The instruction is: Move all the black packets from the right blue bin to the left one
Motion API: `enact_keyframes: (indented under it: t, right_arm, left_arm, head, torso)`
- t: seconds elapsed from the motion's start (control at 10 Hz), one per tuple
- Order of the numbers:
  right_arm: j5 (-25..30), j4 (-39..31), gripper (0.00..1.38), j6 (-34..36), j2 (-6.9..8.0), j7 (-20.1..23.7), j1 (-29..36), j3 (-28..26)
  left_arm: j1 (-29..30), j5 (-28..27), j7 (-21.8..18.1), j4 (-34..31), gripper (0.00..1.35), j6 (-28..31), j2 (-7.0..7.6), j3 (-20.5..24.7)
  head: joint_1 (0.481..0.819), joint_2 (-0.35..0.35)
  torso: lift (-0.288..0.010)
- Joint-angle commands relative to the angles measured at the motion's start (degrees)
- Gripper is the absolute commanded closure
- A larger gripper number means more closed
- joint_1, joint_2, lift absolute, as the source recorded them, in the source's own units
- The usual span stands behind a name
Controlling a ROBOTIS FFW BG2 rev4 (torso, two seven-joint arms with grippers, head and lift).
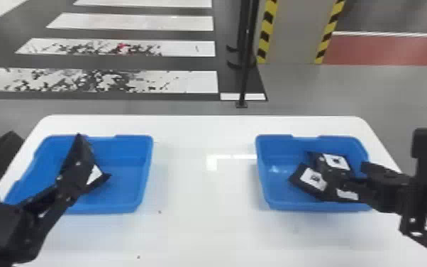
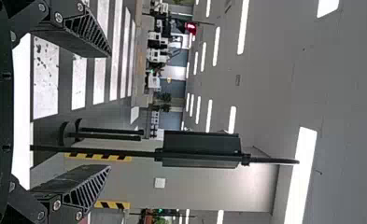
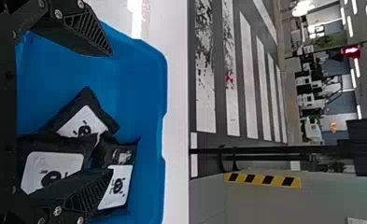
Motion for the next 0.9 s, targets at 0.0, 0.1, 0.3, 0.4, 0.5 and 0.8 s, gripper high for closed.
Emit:
enact_keyframes:
  t: [0.0,0.1,0.3,0.4,0.5,0.8]
  right_arm:
    - [0.9,2.1,0.15,7.9,-1.04,0.1,-3.2,-0.6]
    - [1.1,4.5,0.15,10.0,-1.74,0.9,-5.4,-0.5]
    - [1.8,9.3,0.15,11.5,-2.27,1.9,-8.6,-0.5]
    - [1.7,11.5,0.15,11.5,-2.53,2.2,-9.7,-0.4]
    - [1.7,14.1,0.15,11.6,-2.88,2.3,-11.0,-0.3]
    - [1.7,22.1,0.15,10.8,-4.11,3.2,-15.2,1.1]
  left_arm:
    - [-0.1,-0.3,-0.2,-0.1,0.20,0.1,0.00,-0.1]
    - [-0.4,-0.6,-0.3,-0.1,0.20,0.2,0.08,-0.4]
    - [-0.7,-0.4,-0.5,-0.1,0.20,0.5,0.26,-0.7]
    - [-0.7,-0.4,-0.5,-0.1,0.20,0.5,0.26,-0.6]
    - [-0.7,-0.4,-0.6,-0.1,0.20,0.5,0.35,-0.7]
    - [-0.9,-0.6,-0.6,-0.1,0.20,0.9,0.44,-0.8]
  head:
    - [0.695,-0.071]
    - [0.695,-0.083]
    - [0.695,-0.110]
    - [0.695,-0.120]
    - [0.695,-0.124]
    - [0.695,-0.139]
  torso:
    - [-0.140]
    - [-0.140]
    - [-0.140]
    - [-0.140]
    - [-0.140]
    - [-0.140]
